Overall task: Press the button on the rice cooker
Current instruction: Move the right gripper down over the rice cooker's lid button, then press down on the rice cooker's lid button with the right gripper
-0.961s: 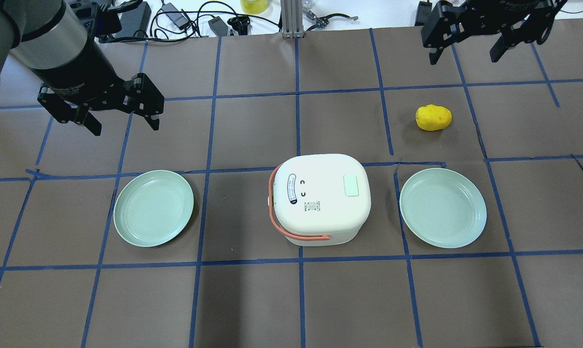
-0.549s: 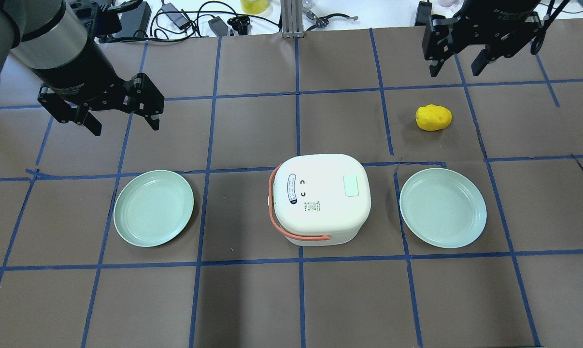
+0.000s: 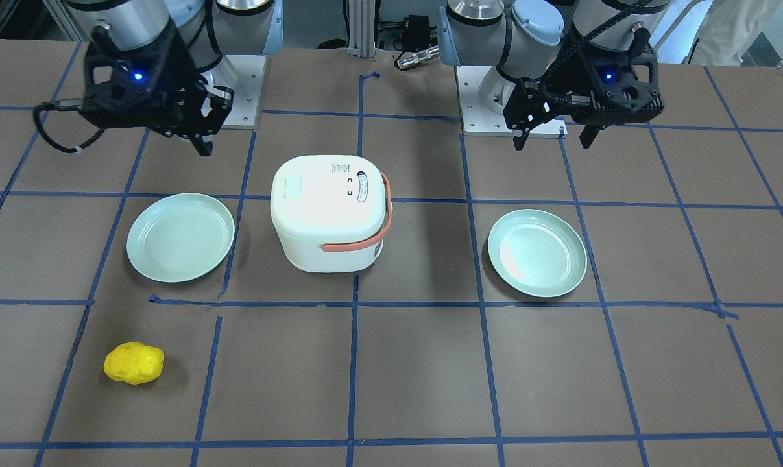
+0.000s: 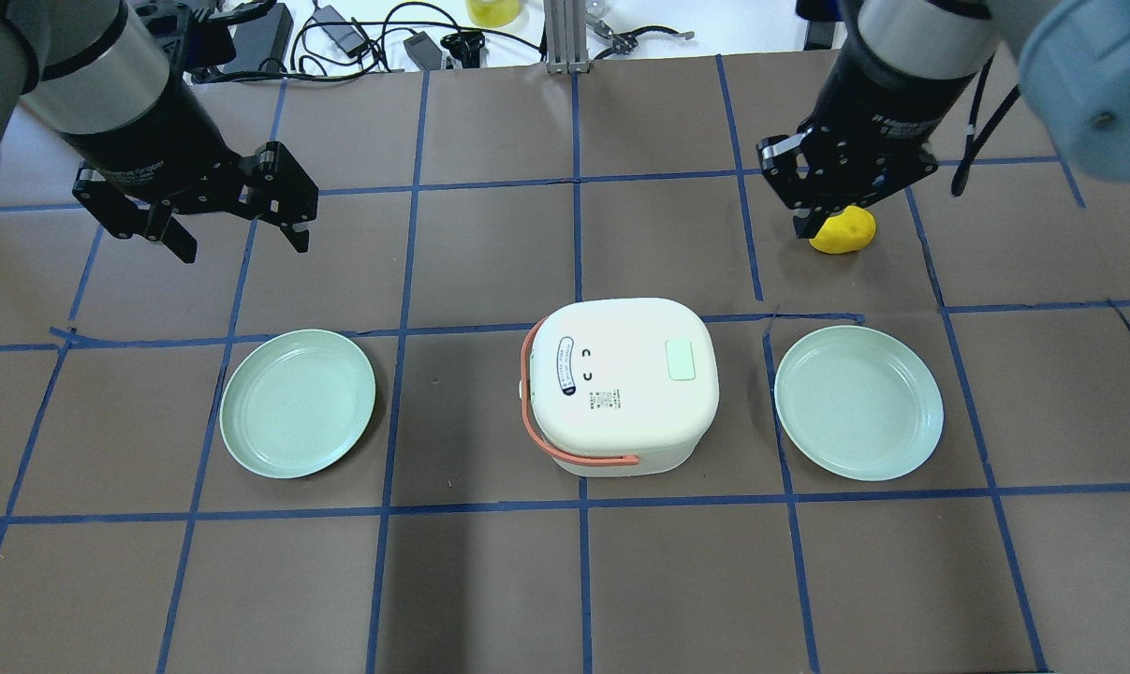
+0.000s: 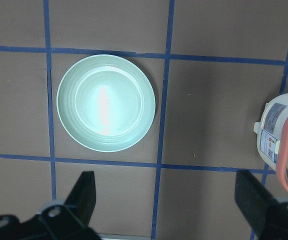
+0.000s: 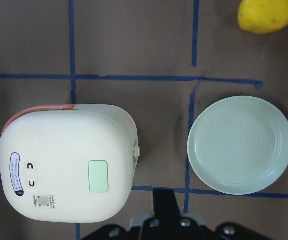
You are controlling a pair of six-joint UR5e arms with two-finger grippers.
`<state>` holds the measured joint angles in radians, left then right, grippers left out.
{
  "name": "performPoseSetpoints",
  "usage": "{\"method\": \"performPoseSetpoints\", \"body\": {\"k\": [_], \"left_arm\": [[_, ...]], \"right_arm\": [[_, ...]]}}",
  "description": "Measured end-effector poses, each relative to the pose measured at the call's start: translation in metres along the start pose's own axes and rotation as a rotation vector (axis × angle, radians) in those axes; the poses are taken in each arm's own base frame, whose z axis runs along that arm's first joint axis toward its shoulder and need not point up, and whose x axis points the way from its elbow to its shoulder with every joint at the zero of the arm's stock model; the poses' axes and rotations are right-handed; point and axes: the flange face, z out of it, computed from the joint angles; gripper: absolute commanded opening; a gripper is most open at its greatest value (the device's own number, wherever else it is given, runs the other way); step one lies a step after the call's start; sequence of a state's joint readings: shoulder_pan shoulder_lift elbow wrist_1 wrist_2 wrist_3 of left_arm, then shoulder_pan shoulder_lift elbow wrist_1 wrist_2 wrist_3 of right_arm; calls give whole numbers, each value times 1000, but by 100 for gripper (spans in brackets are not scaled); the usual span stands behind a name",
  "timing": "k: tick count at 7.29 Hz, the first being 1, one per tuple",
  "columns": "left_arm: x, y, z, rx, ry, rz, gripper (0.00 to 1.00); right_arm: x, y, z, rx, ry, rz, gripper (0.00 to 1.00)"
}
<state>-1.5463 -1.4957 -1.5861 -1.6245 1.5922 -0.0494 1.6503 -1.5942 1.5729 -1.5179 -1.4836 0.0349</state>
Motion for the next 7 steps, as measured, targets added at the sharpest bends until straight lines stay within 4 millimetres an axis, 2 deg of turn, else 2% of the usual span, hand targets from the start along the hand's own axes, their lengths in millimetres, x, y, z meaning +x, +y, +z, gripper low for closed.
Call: {"method": "performPoseSetpoints", "body": {"k": [1, 3, 5, 7], "left_arm": [[0, 0, 0, 0, 0, 0, 100], [0, 0, 0, 0, 0, 0, 100], [0, 0, 0, 0, 0, -1, 100], [0, 0, 0, 0, 0, 0, 100]], "right_arm": [[-19, 9, 27, -42, -1, -20, 11], [-45, 25, 77, -83, -30, -8, 12], [-60, 35, 106, -91, -31, -12, 12], [-63, 35, 124, -86, -22, -8, 13]]}}
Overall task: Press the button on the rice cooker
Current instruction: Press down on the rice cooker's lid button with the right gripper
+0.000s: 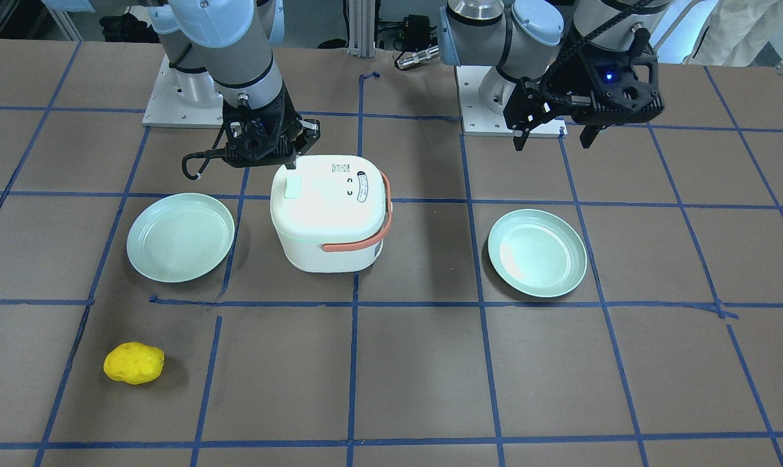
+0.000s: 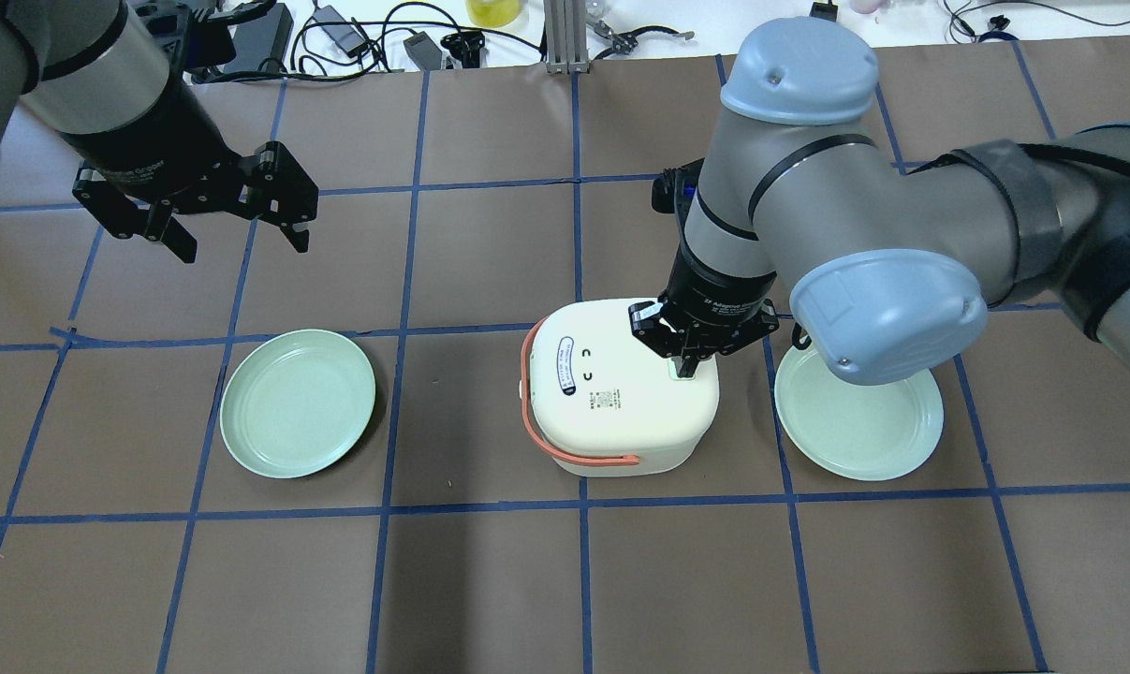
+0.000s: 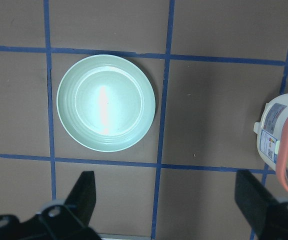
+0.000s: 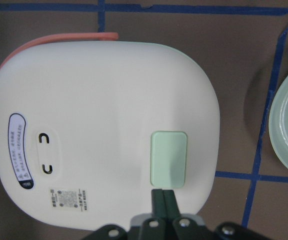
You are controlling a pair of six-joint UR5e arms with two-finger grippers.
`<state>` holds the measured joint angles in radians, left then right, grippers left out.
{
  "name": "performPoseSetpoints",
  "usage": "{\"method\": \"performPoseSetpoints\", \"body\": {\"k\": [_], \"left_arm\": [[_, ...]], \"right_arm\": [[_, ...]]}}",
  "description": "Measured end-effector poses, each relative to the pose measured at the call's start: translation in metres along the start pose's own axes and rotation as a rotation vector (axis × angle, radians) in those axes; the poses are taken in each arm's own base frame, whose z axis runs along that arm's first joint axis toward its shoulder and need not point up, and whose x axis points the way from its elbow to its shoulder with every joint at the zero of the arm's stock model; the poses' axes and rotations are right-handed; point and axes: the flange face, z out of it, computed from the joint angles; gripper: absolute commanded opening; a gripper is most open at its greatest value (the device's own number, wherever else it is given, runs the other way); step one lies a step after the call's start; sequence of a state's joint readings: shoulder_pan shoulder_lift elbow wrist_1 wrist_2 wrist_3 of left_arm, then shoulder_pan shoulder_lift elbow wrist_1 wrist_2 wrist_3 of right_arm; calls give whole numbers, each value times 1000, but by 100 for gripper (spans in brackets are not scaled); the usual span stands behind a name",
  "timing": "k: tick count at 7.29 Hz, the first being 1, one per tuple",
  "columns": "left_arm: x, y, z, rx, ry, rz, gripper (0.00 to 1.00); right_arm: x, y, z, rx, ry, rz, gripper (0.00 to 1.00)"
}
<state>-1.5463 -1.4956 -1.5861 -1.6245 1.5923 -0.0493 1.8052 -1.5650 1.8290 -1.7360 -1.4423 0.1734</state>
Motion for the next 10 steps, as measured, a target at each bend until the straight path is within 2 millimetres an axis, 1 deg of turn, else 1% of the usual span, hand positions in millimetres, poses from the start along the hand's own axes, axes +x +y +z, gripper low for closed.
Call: {"method": "performPoseSetpoints", "body": {"k": [7, 8, 9, 10], "left_arm": [[0, 0, 0, 0, 0, 0, 100], [0, 0, 0, 0, 0, 0, 100], [0, 0, 0, 0, 0, 0, 100], [0, 0, 0, 0, 0, 0, 100]], "right_arm": [[2, -13, 18, 5, 24, 17, 15], [2, -13, 19, 4, 25, 18, 19], [2, -13, 19, 4, 26, 18, 52], [2, -13, 19, 6, 27, 18, 91]]}}
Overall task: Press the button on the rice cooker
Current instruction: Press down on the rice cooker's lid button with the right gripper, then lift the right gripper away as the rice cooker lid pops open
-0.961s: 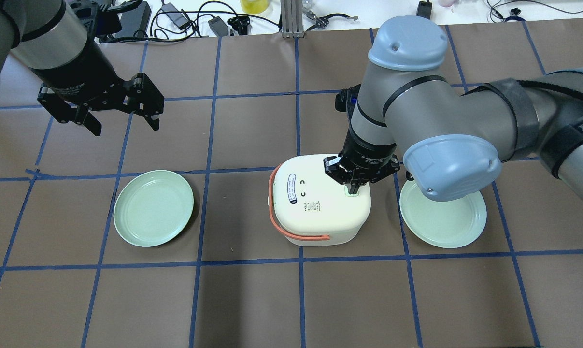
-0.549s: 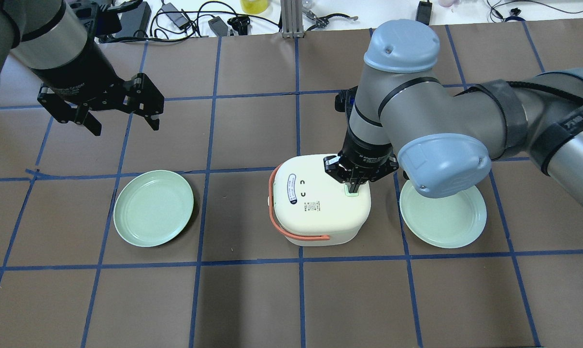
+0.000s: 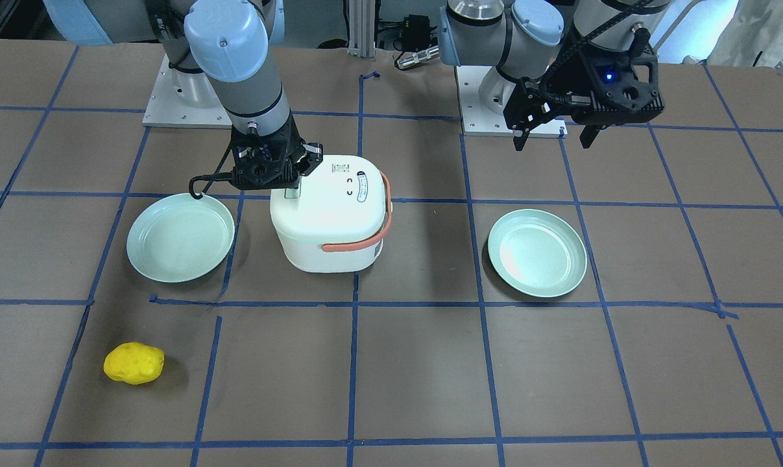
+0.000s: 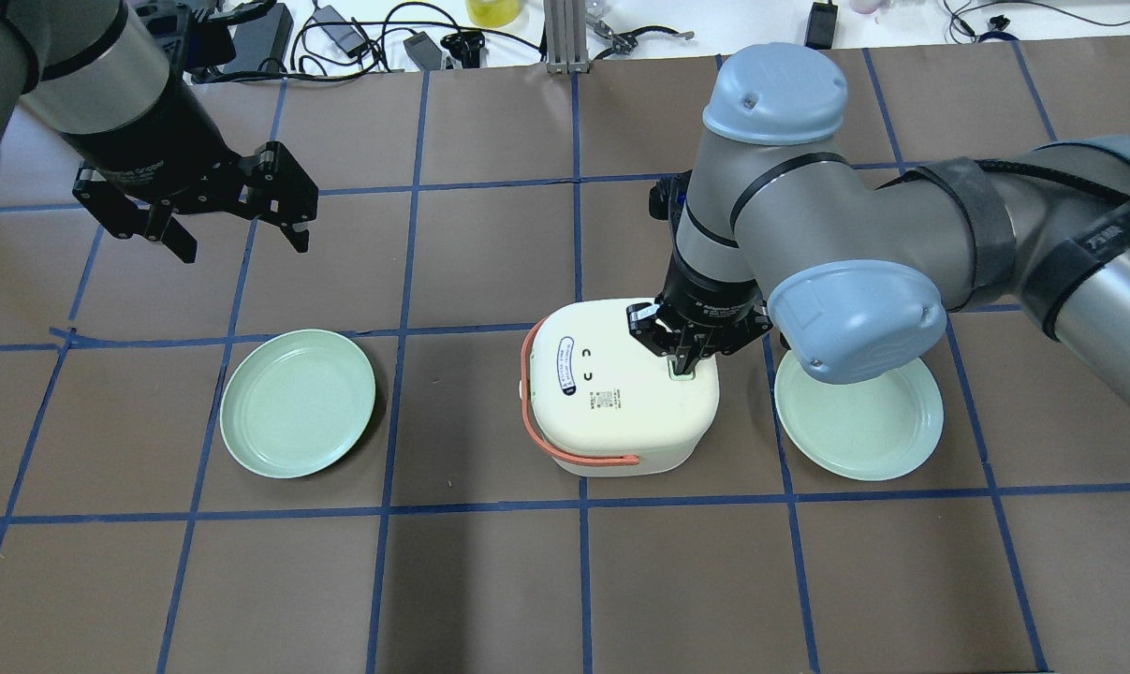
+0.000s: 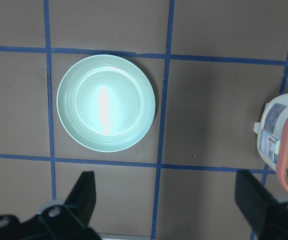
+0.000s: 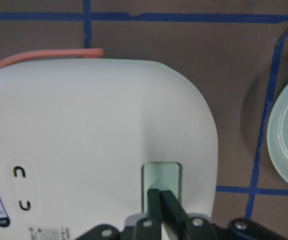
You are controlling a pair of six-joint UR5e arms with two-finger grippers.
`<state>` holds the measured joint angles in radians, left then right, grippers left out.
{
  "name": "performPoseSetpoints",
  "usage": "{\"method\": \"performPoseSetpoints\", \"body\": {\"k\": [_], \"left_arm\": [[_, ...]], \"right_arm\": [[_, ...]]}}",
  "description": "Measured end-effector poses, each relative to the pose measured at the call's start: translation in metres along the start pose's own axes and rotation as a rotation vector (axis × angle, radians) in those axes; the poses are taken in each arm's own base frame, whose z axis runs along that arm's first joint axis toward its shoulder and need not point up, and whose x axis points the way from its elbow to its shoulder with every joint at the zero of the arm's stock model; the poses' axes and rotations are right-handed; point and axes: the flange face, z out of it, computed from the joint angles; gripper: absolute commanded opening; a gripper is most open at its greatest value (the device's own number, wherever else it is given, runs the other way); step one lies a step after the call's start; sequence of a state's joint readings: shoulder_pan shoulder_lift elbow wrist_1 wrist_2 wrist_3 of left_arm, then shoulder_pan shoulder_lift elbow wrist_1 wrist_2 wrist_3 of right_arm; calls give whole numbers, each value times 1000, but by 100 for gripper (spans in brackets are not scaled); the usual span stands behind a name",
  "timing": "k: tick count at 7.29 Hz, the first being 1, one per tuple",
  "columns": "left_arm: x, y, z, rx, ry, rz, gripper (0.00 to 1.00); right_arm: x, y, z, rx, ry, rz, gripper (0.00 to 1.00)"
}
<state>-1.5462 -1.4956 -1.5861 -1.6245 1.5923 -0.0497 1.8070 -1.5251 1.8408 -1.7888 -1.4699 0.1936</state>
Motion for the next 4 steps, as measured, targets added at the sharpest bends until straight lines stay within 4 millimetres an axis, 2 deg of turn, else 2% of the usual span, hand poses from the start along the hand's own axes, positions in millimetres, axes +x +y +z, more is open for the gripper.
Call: {"method": "performPoseSetpoints", "body": {"k": [1, 2, 4], "left_arm": [[0, 0, 0, 0, 0, 0, 100], [0, 0, 0, 0, 0, 0, 100], [0, 0, 0, 0, 0, 0, 100]], "right_arm": [[0, -1, -5, 11, 2, 0, 100], [1, -5, -16, 45, 13, 0, 100], [14, -25, -63, 147, 39, 24, 100]]}}
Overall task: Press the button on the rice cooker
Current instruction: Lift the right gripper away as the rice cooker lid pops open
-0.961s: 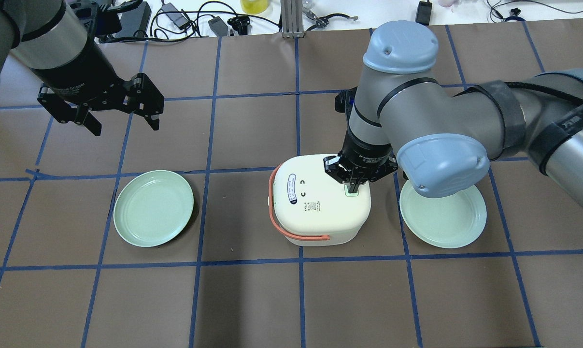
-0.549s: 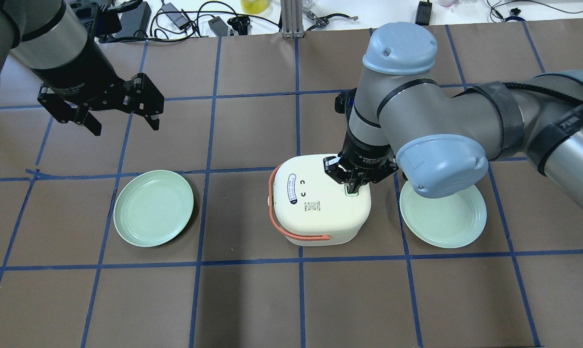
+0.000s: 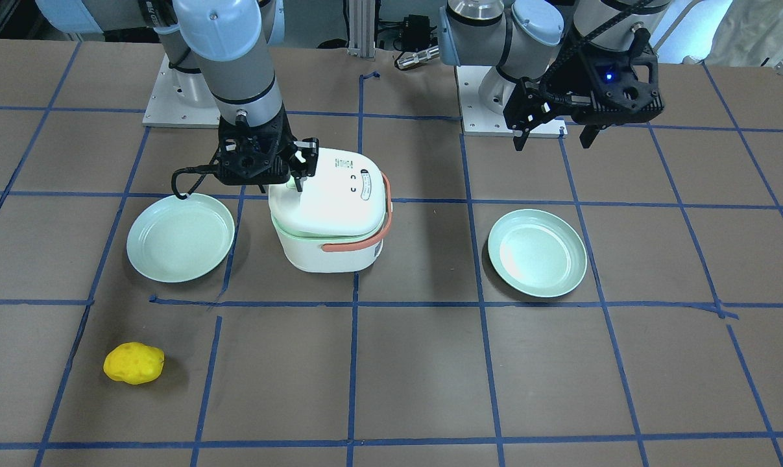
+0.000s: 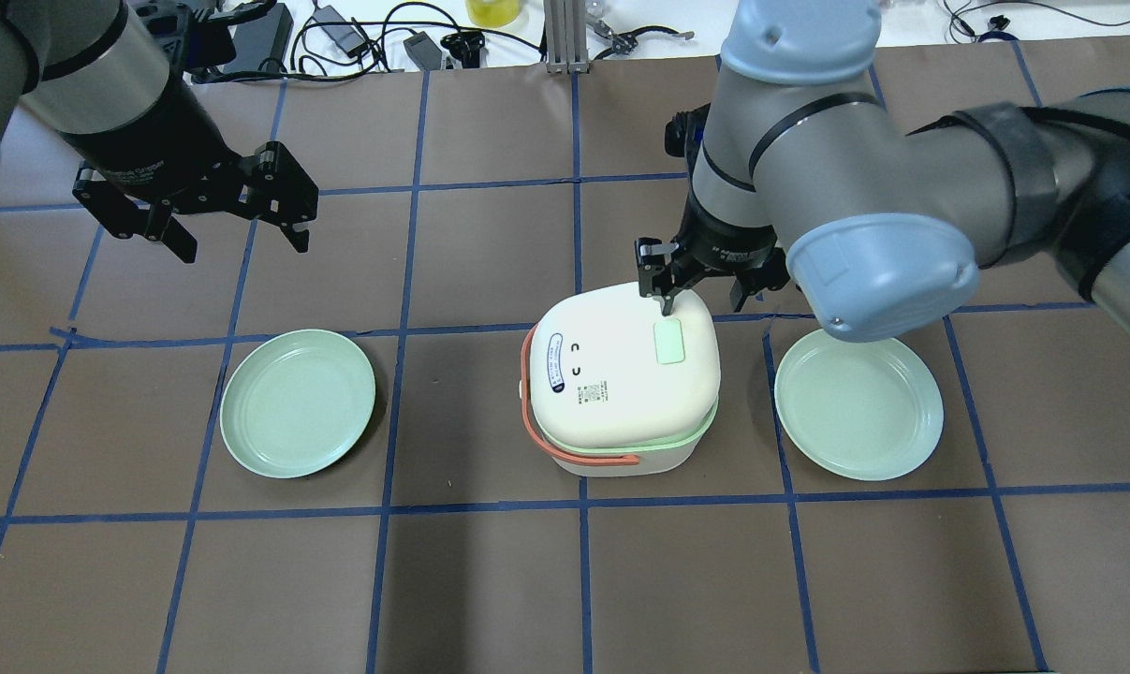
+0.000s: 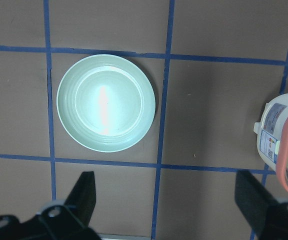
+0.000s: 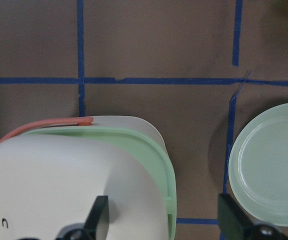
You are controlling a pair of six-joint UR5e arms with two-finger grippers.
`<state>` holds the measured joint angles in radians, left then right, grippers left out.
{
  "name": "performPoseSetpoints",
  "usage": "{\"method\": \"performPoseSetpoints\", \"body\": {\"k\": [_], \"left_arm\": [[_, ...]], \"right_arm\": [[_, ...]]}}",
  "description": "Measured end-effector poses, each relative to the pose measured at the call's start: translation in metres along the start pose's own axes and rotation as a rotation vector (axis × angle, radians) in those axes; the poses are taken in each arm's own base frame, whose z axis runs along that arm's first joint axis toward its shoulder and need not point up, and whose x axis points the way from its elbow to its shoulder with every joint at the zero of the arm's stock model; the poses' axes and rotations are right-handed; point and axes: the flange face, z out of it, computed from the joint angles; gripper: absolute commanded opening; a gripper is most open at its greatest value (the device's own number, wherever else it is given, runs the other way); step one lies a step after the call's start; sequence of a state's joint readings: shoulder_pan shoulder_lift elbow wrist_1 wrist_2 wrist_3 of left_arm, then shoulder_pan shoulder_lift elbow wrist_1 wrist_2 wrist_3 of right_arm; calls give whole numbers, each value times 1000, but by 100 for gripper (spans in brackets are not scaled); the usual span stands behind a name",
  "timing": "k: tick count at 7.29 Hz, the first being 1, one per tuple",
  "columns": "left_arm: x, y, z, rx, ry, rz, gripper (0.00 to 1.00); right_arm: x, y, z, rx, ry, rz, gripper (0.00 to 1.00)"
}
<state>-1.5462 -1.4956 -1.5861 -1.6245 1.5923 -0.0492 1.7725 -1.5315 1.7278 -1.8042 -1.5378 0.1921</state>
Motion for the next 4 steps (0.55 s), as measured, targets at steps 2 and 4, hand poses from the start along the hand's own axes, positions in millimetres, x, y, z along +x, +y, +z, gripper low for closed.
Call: {"method": "performPoseSetpoints", "body": {"k": [2, 4], "left_arm": [[0, 0, 0, 0, 0, 0, 100], [0, 0, 0, 0, 0, -1, 100]], "right_arm": [[42, -31, -48, 52, -4, 75, 100], [80, -50, -81, 91, 5, 113, 100]]}}
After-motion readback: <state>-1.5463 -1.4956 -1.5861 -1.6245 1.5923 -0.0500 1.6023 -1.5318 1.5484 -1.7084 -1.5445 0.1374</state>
